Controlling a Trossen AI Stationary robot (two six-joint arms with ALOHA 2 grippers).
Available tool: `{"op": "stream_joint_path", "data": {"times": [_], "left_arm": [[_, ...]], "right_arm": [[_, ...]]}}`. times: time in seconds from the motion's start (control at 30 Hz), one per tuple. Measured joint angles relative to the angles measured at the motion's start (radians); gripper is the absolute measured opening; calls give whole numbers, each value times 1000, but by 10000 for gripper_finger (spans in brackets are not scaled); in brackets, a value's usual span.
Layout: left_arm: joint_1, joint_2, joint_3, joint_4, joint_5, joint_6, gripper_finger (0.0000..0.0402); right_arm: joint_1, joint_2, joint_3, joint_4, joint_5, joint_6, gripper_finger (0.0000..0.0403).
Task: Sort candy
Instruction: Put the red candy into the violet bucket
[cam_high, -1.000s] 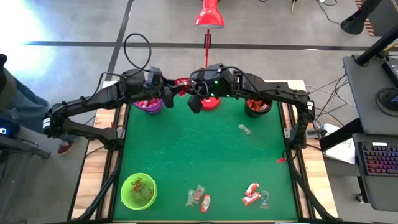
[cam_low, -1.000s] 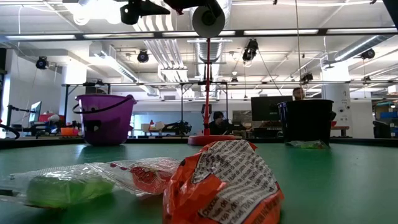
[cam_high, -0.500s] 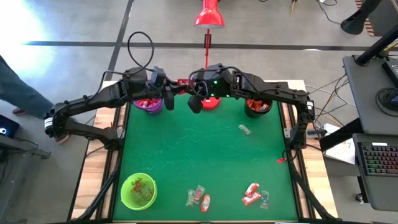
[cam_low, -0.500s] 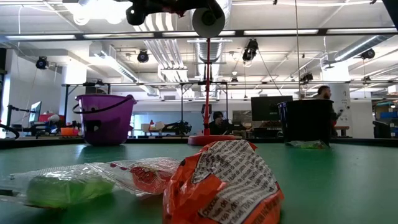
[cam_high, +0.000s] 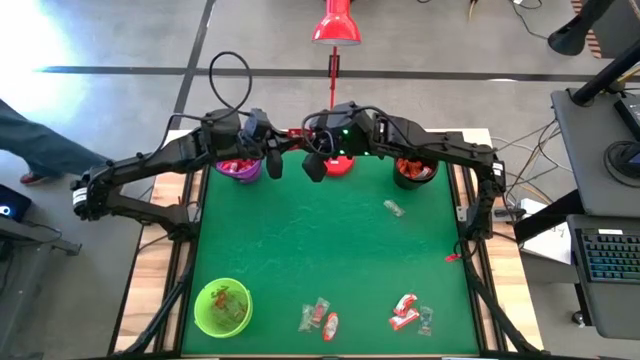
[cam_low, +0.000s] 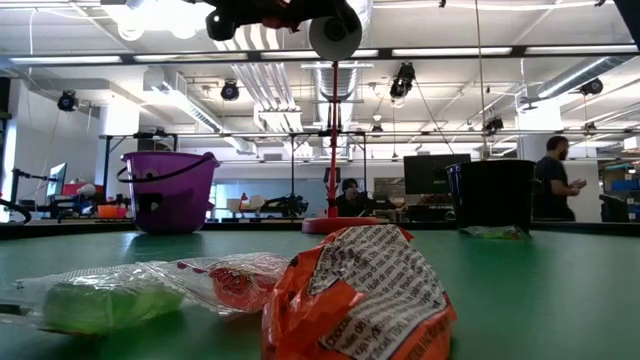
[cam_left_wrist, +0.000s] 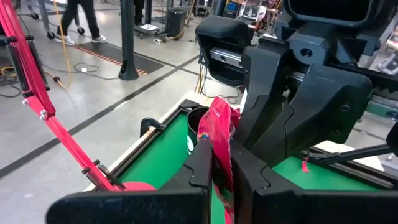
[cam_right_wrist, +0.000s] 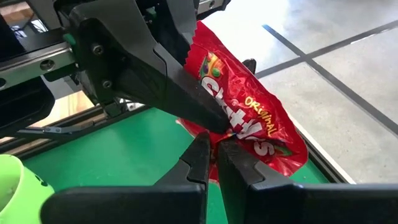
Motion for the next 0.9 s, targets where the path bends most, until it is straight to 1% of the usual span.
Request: {"op": "stream_joint_path", "data": {"times": [0.3,0.47,0.57,0.7,0.9], "left_arm": [[15,1,-2,7,-13,10,2],[18,5,-2,10,-13,9,2],[18,5,-2,10,-12,8,1],[19,5,-2,9,-12,7,1],[19,6,-2,7,-14,8,1]], "right_arm": [[-18,14,1,9,4,-13,13],[-19,14,1,20,8,-77,13],[-21,14,1,19,2,-86,16],[-21,14,1,19,-8,-87,43],[-21,14,1,17,-14,-86,108]]}}
